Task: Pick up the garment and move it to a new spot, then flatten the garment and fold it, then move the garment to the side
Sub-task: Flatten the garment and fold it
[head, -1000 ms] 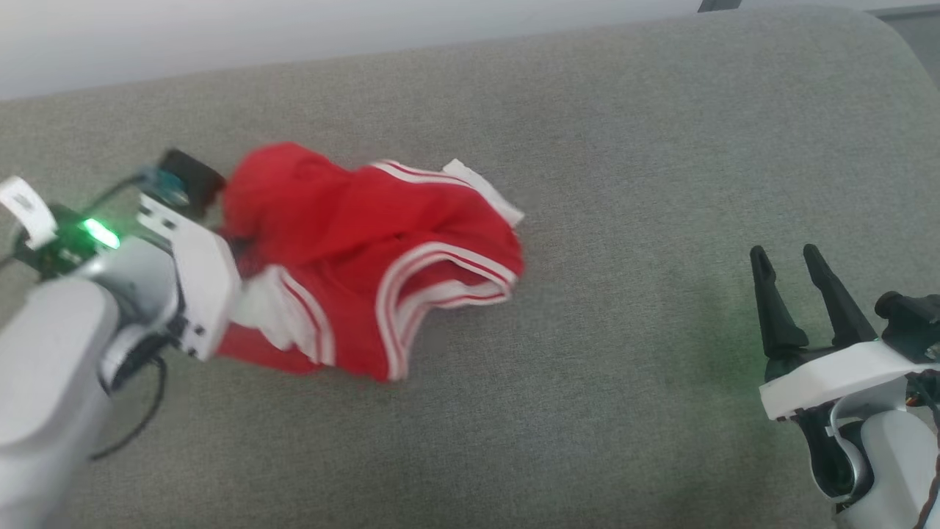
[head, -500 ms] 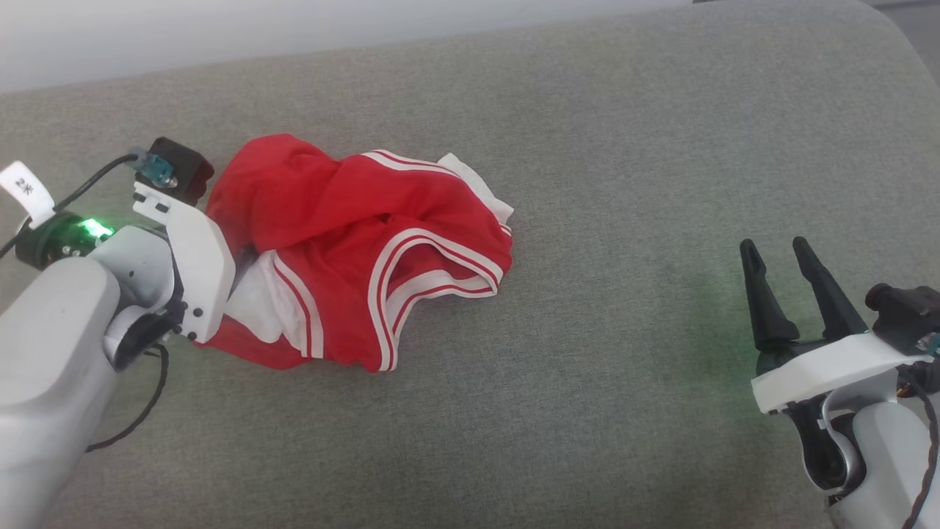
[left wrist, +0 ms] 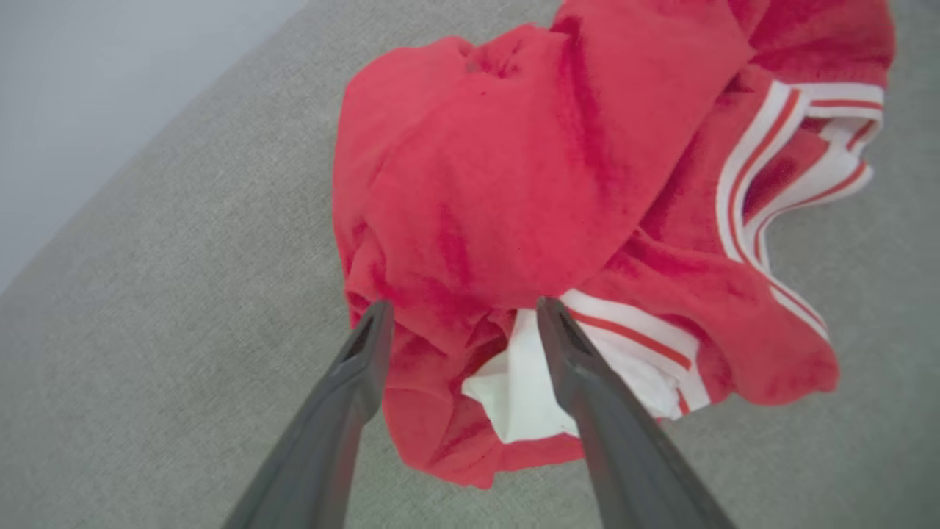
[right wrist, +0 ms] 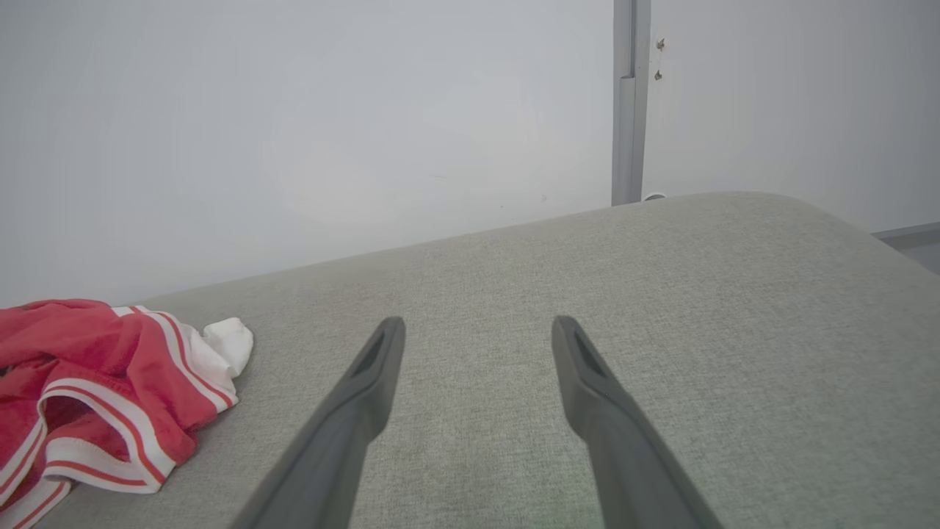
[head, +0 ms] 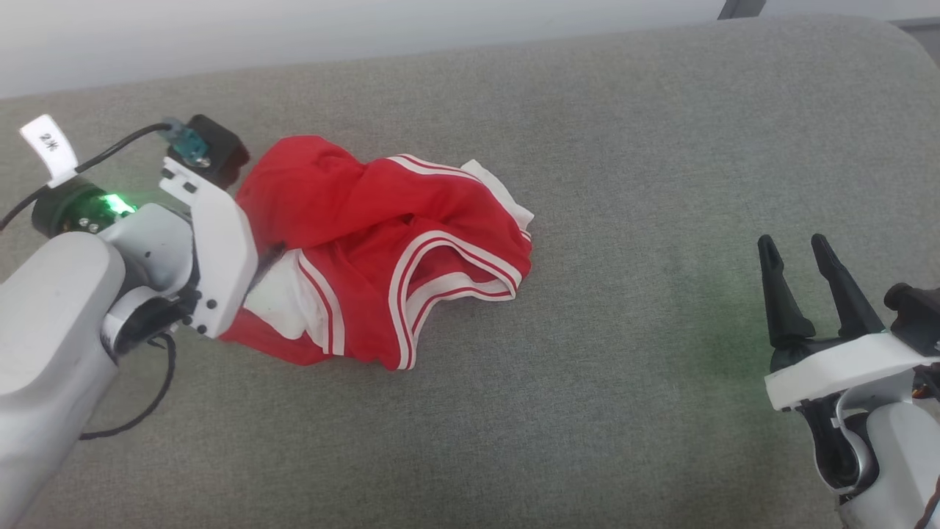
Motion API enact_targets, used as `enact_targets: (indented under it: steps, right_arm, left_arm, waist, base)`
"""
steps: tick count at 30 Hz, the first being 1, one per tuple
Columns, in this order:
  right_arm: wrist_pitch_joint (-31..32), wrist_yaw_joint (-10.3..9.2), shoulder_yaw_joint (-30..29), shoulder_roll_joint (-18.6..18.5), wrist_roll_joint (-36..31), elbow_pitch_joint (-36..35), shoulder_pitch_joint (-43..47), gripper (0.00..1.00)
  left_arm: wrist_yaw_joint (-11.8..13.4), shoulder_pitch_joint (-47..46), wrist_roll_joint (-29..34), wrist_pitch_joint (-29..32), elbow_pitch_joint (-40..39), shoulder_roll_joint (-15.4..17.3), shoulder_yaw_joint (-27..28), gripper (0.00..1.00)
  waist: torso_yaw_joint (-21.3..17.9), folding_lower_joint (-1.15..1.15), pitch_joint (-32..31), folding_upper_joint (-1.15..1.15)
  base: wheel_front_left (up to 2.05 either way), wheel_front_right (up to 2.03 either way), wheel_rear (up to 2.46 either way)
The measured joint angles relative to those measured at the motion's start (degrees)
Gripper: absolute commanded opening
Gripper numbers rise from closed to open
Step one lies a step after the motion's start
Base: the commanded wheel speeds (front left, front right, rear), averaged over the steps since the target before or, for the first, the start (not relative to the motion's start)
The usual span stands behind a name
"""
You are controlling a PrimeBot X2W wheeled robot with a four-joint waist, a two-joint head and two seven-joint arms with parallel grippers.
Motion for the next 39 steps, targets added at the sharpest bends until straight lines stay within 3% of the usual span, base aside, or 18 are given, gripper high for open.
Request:
enact_targets:
  steps: [9, 19, 20, 21, 22, 30, 39]
  right_arm:
    - [-0.01, 0.0, -0.08, 0.1, -0.23, -0.62, 0.13, 1.0]
    - [-0.02, 0.0, 0.44, 0.09, -0.05, -0.85, -0.24, 1.0]
    - [-0.02, 0.0, 0.44, 0.07, 0.01, -0.86, -0.26, 1.0]
    - [-0.03, 0.0, 0.41, 0.05, 0.04, -0.86, -0.3, 1.0]
    - [-0.04, 0.0, 0.38, 0.05, 0.04, -0.86, -0.32, 1.0]
    - [-0.07, 0.0, -0.21, -0.09, -0.32, -0.73, 0.02, 1.0]
    - [-0.08, 0.0, -0.35, -0.32, -0.78, -0.68, 1.6, 1.0]
  left_arm:
    - [3.1, 3.05, -2.47, 5.54, -6.19, 1.01, -0.77, 1.0]
    - [4.58, 5.39, -4.49, 5.17, -2.42, 0.27, -0.82, 1.0]
    - [4.59, 5.41, -4.7, 4.88, -1.83, 0.08, -0.64, 0.96]
    - [4.58, 5.41, -4.93, 4.63, -1.51, -0.13, -0.51, 0.11]
    - [4.48, 5.41, -5.2, 4.56, -1.15, -0.36, -0.42, 0.0]
    - [5.84, 5.29, -8.25, 7.04, -1.62, -0.96, 0.59, 0.0]
    - [9.93, 8.25, -10.6, 9.14, -9.64, 3.49, 3.15, 0.0]
  waist:
    - [-0.23, 0.0, 0.19, 0.0]
    - [-1.6, 0.0, 1.86, 0.0]
    - [-1.72, 0.0, 1.96, 0.0]
    - [-1.83, 0.0, 2.06, 0.0]
    - [-1.9, 0.0, 2.11, 0.0]
    - [-1.1, 0.0, 1.02, 0.0]
    - [0.77, 0.0, -1.55, 0.0]
  base:
    - [0.0, 0.0, 0.0]
    - [0.0, 0.0, 0.0]
    - [0.0, 0.0, 0.0]
    - [0.0, 0.0, 0.0]
    - [0.0, 0.0, 0.0]
    - [0.0, 0.0, 0.0]
    - [0.0, 0.0, 0.0]
